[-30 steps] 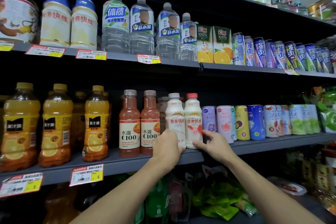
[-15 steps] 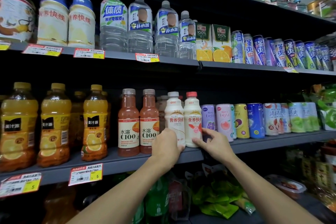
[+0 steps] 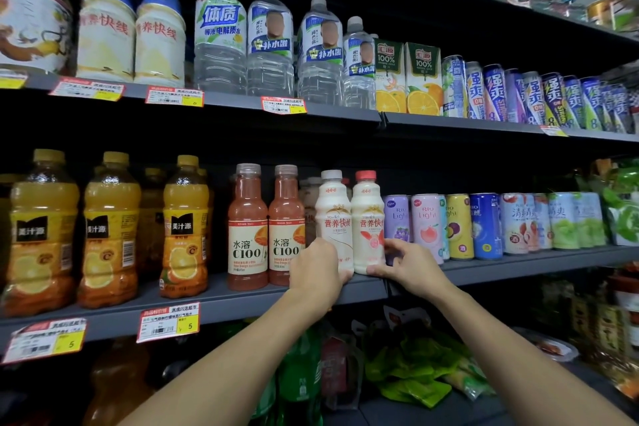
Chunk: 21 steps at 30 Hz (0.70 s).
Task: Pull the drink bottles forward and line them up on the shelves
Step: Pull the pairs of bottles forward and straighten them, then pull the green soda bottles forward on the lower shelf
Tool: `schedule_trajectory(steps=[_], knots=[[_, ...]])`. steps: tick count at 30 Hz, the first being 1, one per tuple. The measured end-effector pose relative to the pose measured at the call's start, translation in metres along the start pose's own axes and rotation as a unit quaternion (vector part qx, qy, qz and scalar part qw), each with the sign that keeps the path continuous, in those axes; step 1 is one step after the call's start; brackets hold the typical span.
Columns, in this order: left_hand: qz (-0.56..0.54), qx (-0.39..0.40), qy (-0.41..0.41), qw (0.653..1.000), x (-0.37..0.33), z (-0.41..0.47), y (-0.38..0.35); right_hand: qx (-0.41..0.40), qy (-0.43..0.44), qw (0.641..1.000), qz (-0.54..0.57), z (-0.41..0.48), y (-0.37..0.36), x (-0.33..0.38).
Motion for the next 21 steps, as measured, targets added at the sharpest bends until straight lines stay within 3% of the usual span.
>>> schedule_trajectory(steps=[7, 11, 16, 21], knots=[[-0.02, 0.008, 0.005, 1.0, 0.002, -0.007, 0.002, 0.003, -0.008, 1.0, -0.011, -0.008, 0.0, 0.007], [-0.054, -0.009, 0.004, 0.998, 0.002, -0.014, 0.012, -0.113, -0.021, 0.993, 0.011, -0.029, 0.011, 0.015], [-0.032, -0.15, -0.083, 0.985, 0.003, -0.051, 0.03, -0.249, 0.087, 0.965, -0.005, -0.078, -0.003, 0.039], [-0.033, -0.275, -0.196, 0.941, 0.016, -0.097, 0.03, -0.296, 0.14, 0.944, 0.031, -0.121, -0.047, 0.047]])
Point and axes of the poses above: each hand's wrist, its own z-axis towards the middle knuckle, its own y-axis out of the back of the hand, x = y × z, the point moved 7 cm from there along z, towards the middle knuckle, and after that the axes turned 3 degrees about z, right-handed, at the moved point
